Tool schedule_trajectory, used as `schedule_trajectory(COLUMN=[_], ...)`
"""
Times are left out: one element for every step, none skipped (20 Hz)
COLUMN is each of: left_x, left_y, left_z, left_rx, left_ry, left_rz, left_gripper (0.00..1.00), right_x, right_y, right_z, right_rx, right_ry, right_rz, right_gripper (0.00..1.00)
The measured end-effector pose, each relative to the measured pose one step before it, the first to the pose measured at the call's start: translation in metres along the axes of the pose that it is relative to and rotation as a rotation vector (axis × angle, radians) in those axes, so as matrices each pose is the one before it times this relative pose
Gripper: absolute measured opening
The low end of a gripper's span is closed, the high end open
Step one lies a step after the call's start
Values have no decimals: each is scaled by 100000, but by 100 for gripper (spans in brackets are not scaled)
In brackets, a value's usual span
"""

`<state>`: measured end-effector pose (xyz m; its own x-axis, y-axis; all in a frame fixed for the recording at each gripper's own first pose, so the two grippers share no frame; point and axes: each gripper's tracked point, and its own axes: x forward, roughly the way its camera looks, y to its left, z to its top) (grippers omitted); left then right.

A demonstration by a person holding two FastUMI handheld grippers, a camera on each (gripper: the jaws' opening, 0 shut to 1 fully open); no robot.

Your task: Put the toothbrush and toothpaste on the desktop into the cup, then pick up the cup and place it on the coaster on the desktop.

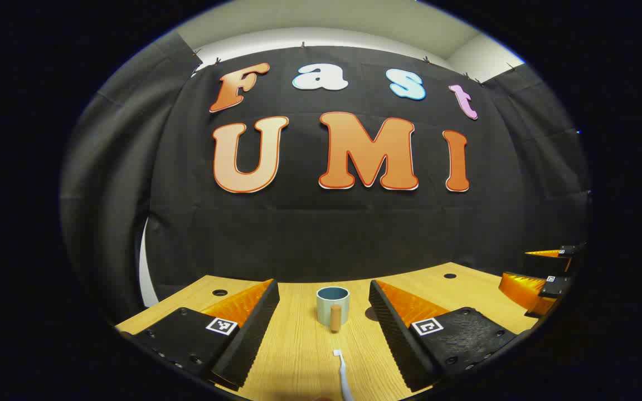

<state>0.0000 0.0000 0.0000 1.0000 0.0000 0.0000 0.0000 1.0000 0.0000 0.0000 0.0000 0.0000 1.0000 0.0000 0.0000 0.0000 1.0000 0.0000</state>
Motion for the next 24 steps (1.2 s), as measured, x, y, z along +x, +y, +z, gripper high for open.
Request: schedule_trajectory(left_x=[355, 259, 295, 96, 230, 246, 199, 287, 256, 177, 81, 166, 97, 72, 64, -32, -36, -102, -16, 61, 48, 67, 198, 131], left_y=[159, 294, 107, -232, -156, -161, -78, -42, -132, -18, -2, 86, 81, -53, 47, 233, 246, 190, 121, 159, 21, -64, -97, -124], left_z=[69, 156, 62, -84, 10, -44, 71, 165, 71, -166, -86, -23, -259, -119, 106, 18, 88, -36, 10, -22, -54, -417, -319, -502], left_rx=[-652, 59, 128, -177, -622, -613, -523, -473, -105, 320, 347, 490, 551, 136, -397, -181, -234, -68, -24, -123, -113, -10, -184, -402], left_ry=[-257, -573, -259, -279, -186, -321, -641, -718, -428, 79, -515, 97, 1012, 174, -517, -179, -244, -338, -257, -480, 196, 711, 995, 1332], left_rz=[405, 689, 753, -611, -270, -584, -131, -130, -280, -56, -2, 349, 315, -119, 145, 416, 513, 303, 394, 379, 175, -205, -318, -597], left_gripper=[100, 97, 97, 98, 97, 97, 97, 98, 97, 97, 98, 98, 100, 100, 98, 98, 98, 98, 98, 100, 97, 97, 98, 97], right_x=[301, 363, 299, 393, 231, 364, 96, 224, 223, 186, -9, -45, -26, 36, 58, -40, -34, 26, 95, 139, 119, 189, 184, 203], right_y=[354, 157, -64, -189, -153, 8, 108, -146, -260, -84, 186, 269, 9, -85, 88, 251, 272, 11, 67, 55, 221, 18, -39, 264], right_z=[-151, 8, 53, 25, 125, 97, 255, 226, 90, 193, -22, 155, 79, 157, -271, -160, 119, 178, 80, -16, -337, -558, -736, -727], right_rx=[46, -440, -454, -96, 241, 594, 447, 226, 325, 489, 395, 60, 291, 739, 916, 1094, 644, 165, -353, -469, -638, -463, 112, 492], right_ry=[1064, 438, 347, -397, -145, -323, -927, -974, -871, -571, -101, -414, 27, -55, 1322, 850, -36, -359, -442, -168, 587, 1851, 2534, 2404], right_rz=[1260, 1191, 108, -330, -360, 253, 397, -339, -731, -135, 356, 955, 117, -46, 177, 783, 600, -113, -76, -157, 393, -373, -186, 876], right_gripper=[99, 99, 99, 99, 99, 99, 99, 99, 99, 99, 99, 99, 99, 99, 99, 98, 98, 98, 98, 98, 98, 98, 88, 89])
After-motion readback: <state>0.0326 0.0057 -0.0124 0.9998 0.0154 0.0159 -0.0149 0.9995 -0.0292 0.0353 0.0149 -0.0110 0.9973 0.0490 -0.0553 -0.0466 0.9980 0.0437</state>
